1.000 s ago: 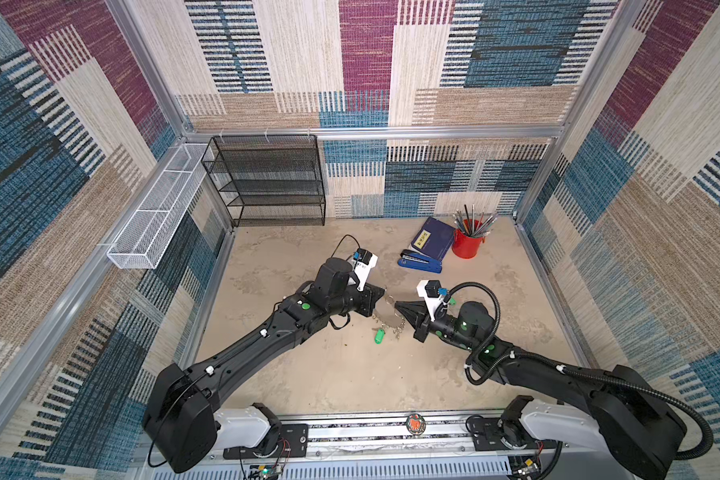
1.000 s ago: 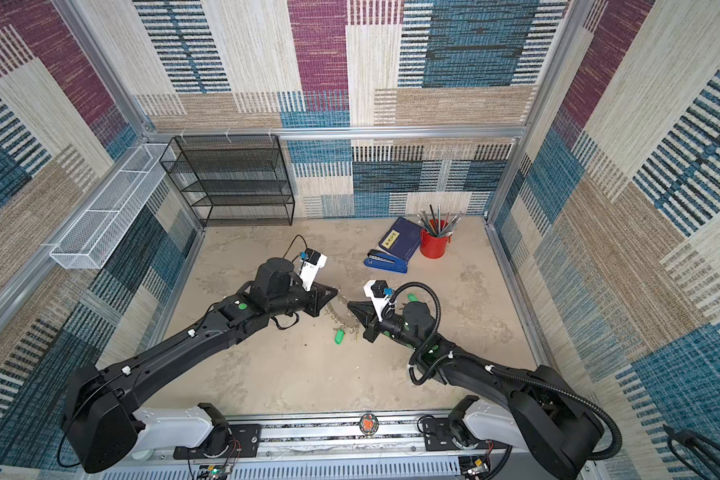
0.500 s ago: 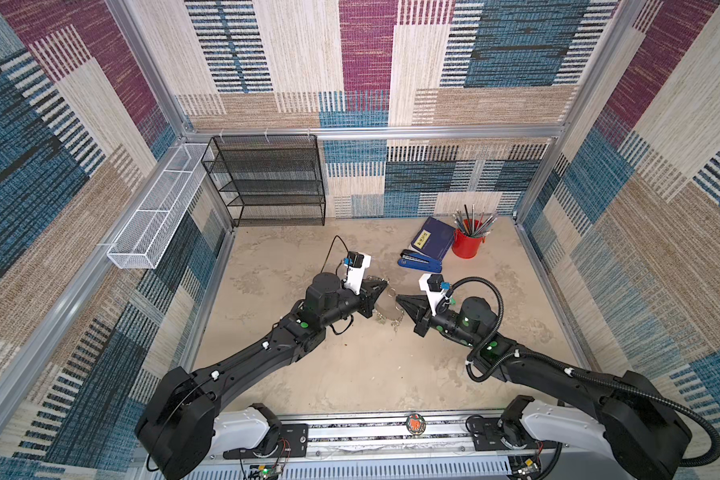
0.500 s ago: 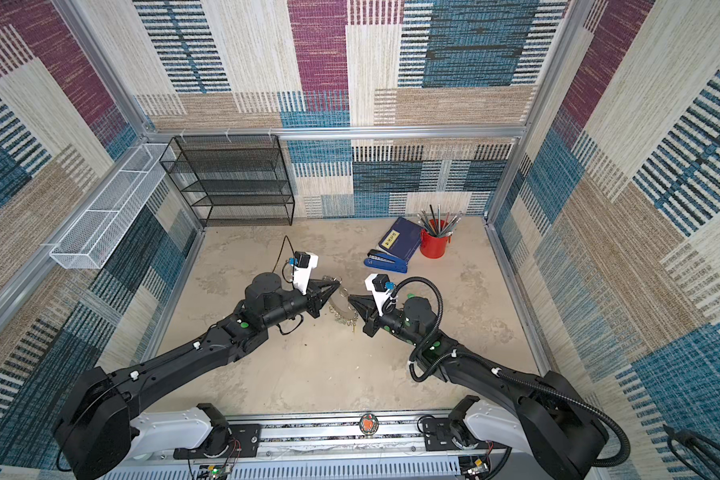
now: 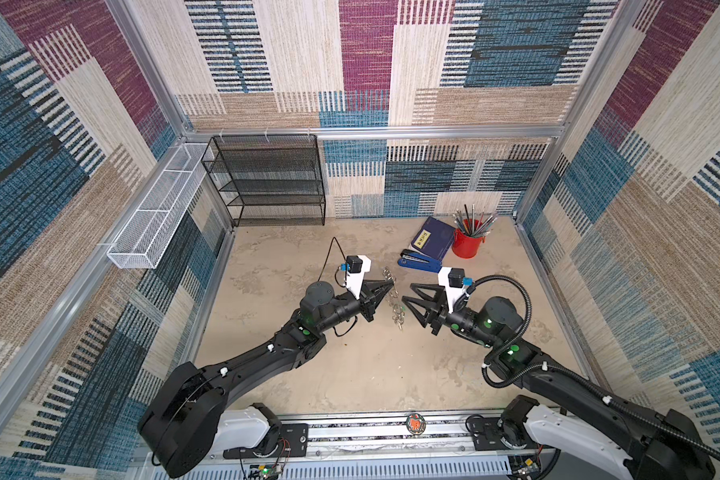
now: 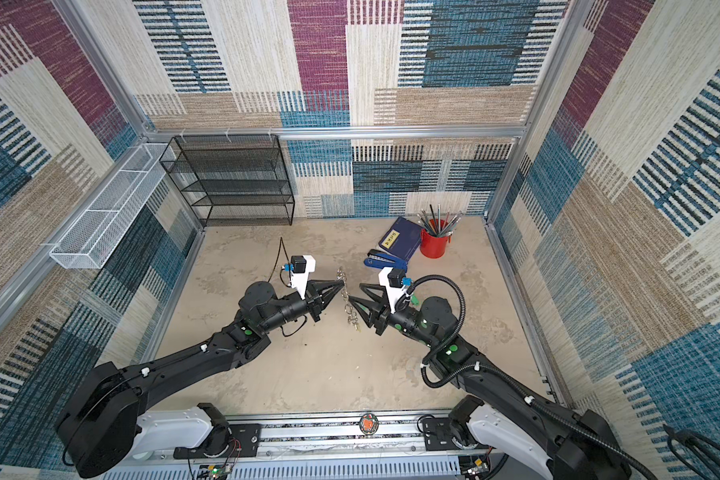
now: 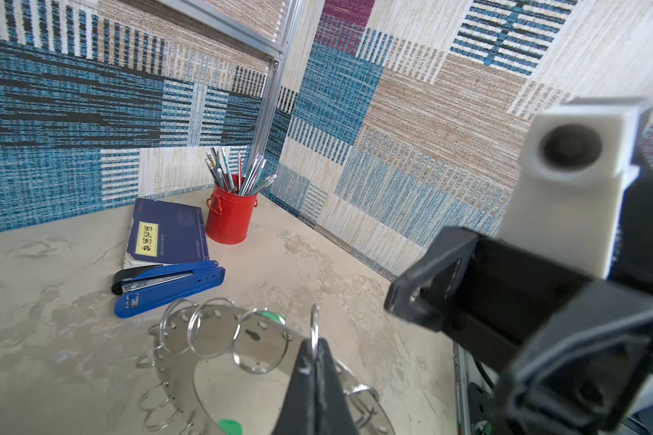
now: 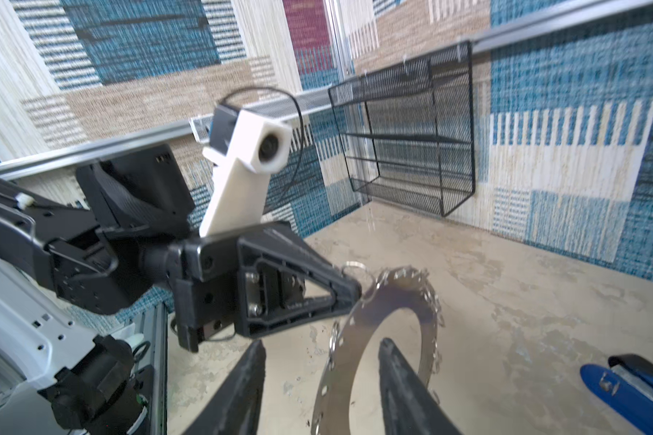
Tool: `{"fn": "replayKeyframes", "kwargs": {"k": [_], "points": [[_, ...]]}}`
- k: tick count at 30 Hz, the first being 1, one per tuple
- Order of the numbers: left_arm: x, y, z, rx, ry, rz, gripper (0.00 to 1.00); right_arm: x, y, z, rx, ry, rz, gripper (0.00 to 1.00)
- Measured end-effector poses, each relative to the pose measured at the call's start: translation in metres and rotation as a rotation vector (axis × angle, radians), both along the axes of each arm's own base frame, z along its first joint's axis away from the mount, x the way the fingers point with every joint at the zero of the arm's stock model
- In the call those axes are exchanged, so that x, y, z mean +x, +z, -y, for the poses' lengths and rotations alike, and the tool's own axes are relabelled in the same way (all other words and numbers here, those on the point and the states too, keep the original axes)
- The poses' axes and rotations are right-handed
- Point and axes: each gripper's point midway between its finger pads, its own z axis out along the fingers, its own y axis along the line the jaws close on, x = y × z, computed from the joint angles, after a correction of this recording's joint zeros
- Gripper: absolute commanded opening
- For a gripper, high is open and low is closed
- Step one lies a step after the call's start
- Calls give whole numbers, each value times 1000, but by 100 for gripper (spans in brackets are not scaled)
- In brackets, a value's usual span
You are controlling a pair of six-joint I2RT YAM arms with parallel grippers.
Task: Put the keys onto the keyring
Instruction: 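Grasp the plate's opposite edge with the right gripper, holding it between both grippers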
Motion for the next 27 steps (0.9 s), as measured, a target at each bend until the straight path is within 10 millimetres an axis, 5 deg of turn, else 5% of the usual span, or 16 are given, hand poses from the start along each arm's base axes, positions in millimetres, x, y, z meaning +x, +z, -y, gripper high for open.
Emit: {"fn": "replayKeyframes", "kwargs": {"k": [4, 12, 27], "points": [[-6, 0, 5, -18, -45, 23, 0, 10, 16, 3, 8, -1, 13, 46], [-18, 4, 7, -59, -104, 59, 0, 23, -5, -17, -46, 77, -59, 36], [-30, 4, 8, -72, -168, 75, 0, 10, -14, -26, -49, 184, -52, 15]]}}
